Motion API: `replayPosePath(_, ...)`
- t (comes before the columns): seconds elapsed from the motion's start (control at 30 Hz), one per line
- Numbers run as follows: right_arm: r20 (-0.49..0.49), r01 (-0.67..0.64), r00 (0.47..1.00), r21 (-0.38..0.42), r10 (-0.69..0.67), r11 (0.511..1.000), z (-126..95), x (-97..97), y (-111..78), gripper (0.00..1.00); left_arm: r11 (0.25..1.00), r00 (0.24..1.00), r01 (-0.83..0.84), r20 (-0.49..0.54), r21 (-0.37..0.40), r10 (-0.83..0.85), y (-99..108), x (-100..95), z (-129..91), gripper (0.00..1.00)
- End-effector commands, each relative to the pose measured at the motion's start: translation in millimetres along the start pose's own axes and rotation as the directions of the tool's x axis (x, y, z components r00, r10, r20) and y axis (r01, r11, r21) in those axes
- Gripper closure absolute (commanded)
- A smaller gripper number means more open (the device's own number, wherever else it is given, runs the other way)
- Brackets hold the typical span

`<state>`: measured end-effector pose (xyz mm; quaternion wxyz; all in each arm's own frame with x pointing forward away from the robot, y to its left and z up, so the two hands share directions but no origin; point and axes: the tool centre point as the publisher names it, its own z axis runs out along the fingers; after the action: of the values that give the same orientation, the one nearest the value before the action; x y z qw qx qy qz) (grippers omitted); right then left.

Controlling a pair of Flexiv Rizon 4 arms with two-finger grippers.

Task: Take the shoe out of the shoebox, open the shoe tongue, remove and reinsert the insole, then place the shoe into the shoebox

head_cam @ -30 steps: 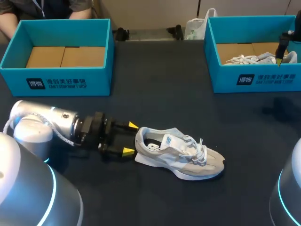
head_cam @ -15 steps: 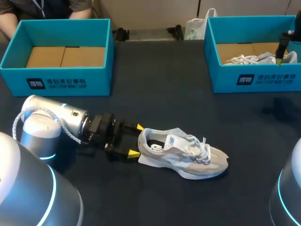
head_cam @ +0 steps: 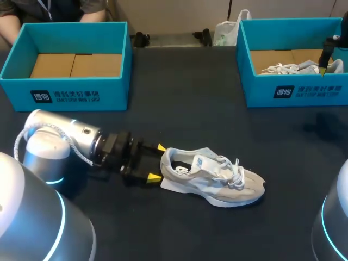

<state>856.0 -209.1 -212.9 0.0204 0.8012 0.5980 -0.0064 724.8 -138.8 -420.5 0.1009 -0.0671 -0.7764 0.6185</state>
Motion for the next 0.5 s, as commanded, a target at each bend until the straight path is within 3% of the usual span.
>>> replayPosePath(0.03,0.0,-0.001,1.0,-0.002,0.001,1.0,0,-0.2,-0.7,0.0,1.0,1.0,0.001,0.003,0.004,-0.001,-1,3.3,-2,0.0)
replayPosePath(0.5,0.0,-0.001,1.0,-0.002,0.001,1.0,0,-0.2,-0.7,0.0,1.0,1.0,0.02,-0.016,0.008,-0.02,-8,8.3,13,0.0)
